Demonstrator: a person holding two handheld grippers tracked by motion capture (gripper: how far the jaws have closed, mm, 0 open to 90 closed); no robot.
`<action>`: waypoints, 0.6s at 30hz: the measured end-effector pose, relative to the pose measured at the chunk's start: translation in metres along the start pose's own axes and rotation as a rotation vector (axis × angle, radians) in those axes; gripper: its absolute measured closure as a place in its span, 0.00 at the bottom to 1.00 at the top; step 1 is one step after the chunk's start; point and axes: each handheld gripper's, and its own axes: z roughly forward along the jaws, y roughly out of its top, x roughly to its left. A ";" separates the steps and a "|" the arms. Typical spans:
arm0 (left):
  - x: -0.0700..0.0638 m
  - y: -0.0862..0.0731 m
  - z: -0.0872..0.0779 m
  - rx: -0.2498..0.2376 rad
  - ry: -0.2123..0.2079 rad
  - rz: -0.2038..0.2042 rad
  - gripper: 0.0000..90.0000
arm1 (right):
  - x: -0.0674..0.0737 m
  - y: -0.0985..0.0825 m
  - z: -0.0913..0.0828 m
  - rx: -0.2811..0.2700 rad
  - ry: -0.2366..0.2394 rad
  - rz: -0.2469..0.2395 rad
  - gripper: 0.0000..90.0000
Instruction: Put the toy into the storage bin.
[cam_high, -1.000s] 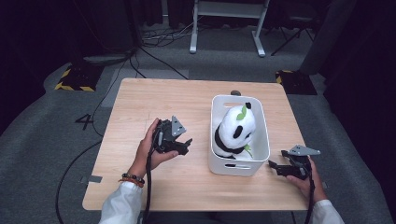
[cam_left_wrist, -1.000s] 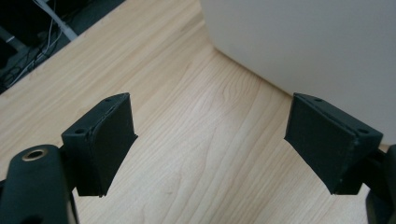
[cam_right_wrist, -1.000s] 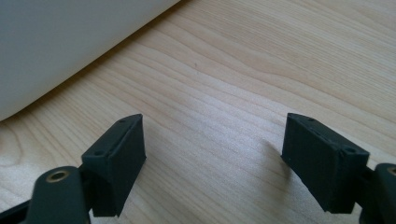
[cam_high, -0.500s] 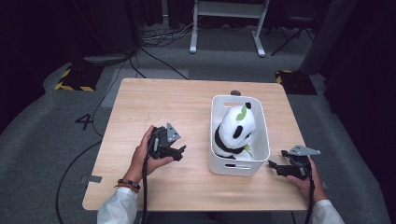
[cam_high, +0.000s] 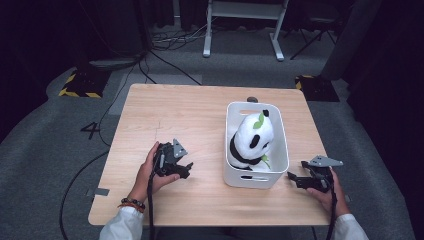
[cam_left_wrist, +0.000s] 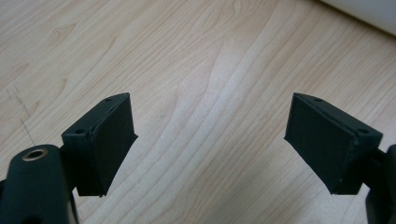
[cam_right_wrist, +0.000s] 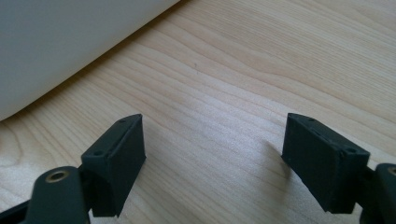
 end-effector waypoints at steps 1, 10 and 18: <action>0.000 -0.001 0.000 0.005 0.002 0.003 0.18 | 0.000 0.000 0.000 0.000 0.000 0.000 0.24; 0.000 -0.014 0.002 0.027 0.000 -0.003 0.18 | 0.000 0.000 0.000 0.000 0.000 0.001 0.23; -0.003 -0.024 0.002 0.049 -0.010 0.003 0.18 | 0.000 0.000 0.000 0.000 0.000 0.000 0.23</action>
